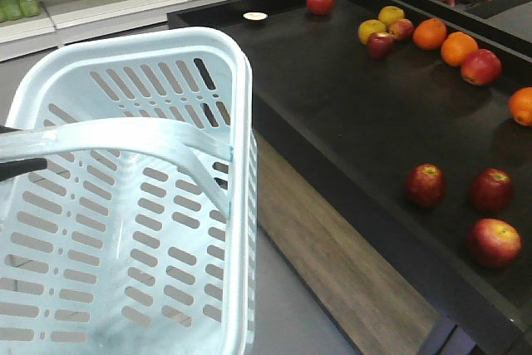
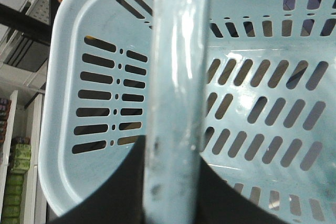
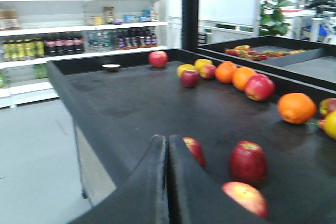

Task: Pick three apples into basket with both arms
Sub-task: 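Drive the base away from the table carrying the basket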

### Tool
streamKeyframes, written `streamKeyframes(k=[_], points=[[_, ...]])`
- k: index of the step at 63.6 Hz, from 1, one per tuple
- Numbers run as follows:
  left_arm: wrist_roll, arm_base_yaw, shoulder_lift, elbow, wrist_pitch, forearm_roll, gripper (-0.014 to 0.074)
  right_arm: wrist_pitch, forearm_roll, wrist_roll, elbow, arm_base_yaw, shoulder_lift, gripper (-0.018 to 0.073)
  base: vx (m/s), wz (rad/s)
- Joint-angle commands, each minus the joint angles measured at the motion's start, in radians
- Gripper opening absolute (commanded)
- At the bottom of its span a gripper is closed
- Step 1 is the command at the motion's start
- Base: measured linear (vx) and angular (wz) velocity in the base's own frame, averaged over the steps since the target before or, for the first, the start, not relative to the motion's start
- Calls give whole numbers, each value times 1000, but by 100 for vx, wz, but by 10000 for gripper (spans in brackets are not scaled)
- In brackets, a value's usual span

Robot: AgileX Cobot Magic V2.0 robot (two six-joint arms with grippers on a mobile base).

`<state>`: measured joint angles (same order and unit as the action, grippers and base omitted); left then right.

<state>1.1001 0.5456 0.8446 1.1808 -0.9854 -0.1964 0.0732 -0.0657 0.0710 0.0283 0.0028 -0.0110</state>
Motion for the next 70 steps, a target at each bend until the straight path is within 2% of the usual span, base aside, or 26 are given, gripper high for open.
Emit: streamKeyframes(k=[1, 34, 70], points=[[-14, 2, -12, 27, 90, -24, -6, -73, -9, -3, 14, -1, 2, -9, -8, 47], [-14, 2, -12, 27, 90, -24, -6, -73, -9, -3, 14, -1, 2, -9, -7, 41], [-14, 2, -12, 27, 90, -24, -6, -73, -9, -3, 14, -1, 2, -9, -1, 28]])
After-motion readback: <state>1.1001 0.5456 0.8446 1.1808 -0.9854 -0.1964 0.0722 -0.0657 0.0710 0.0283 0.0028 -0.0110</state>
